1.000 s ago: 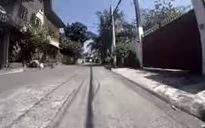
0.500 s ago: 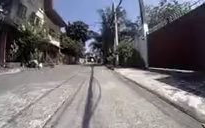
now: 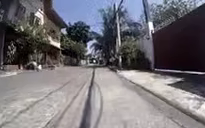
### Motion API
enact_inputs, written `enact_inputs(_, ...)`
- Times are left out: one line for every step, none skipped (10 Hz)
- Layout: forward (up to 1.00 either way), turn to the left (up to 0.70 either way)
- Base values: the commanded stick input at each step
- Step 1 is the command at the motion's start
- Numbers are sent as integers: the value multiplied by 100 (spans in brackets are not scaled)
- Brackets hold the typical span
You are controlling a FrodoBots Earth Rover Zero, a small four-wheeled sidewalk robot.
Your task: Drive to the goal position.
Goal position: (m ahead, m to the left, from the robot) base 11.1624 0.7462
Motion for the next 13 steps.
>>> enact_inputs(100, 0)
enact_inputs(100, 0)
enact_inputs(100, 0)
enact_inputs(100, 0)
enact_inputs(100, 0)
enact_inputs(100, 0)
enact_inputs(100, 0)
enact_inputs(100, 0)
enact_inputs(100, 0)
enact_inputs(100, 0)
enact_inputs(100, 0)
enact_inputs(100, -12)
enact_inputs(100, -28)
